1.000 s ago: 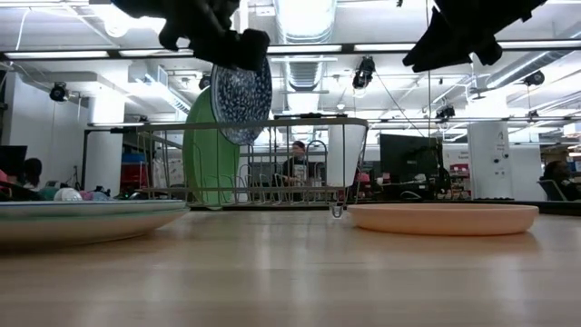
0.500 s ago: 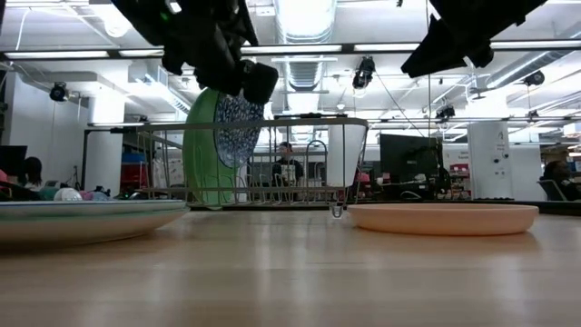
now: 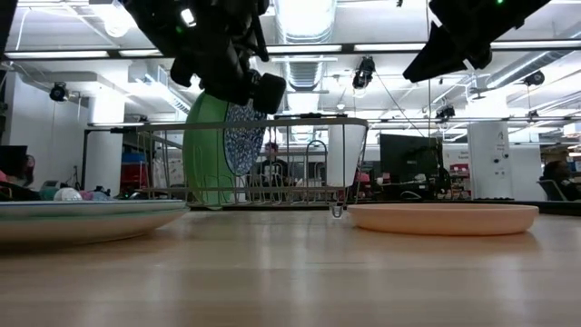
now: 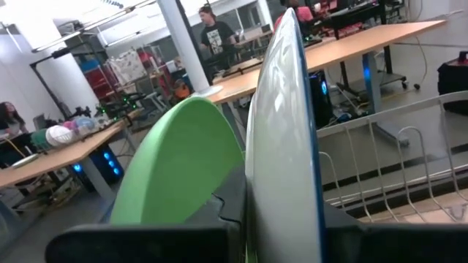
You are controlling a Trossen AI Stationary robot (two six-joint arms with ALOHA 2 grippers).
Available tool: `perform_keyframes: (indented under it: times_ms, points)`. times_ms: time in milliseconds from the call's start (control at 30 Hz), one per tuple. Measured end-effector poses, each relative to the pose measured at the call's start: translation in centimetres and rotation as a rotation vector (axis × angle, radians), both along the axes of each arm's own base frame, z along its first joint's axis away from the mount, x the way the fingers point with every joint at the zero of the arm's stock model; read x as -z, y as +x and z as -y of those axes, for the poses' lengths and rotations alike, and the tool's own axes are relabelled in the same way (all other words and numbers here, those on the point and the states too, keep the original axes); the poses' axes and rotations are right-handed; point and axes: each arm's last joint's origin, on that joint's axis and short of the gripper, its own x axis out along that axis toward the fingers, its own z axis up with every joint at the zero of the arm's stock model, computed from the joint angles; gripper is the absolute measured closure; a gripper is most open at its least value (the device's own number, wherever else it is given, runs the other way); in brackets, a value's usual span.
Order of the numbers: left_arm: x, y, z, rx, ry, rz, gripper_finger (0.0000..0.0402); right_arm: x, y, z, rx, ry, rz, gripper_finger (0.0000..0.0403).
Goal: Sort dishes
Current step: Put the blue patterned plate into the dish rack
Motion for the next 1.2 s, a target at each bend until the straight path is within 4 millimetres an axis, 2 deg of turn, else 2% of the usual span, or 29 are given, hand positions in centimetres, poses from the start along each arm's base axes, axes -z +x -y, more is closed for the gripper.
perform_keyframes:
  times_ms: [267,500,767,1200]
  points:
    - [0.02,-0.07,-0.24,-0.017,0.004,0.003,0.0378,0.1,-0.05,-0.02,-0.01,0.014,-0.009,0.0266]
    - [-0.26,-0.22,-0.33,-0.05,0.016,-0.06,0.0378,0.1,-0.05,-0.03,-0.009,0.016,-0.007,0.0259]
    - [-0.28,-0.18,-0.44,-0.041,0.011,-0.047,0.0378,0.1,-0.05,-0.03,-0.009,0.016,-0.007,0.027]
    - [0.31,-0.2,-0.69,-0.011,-0.007,-0.036,0.0377,0.11,-0.04,-0.05,-0.013,0.019,-0.008,0.0262]
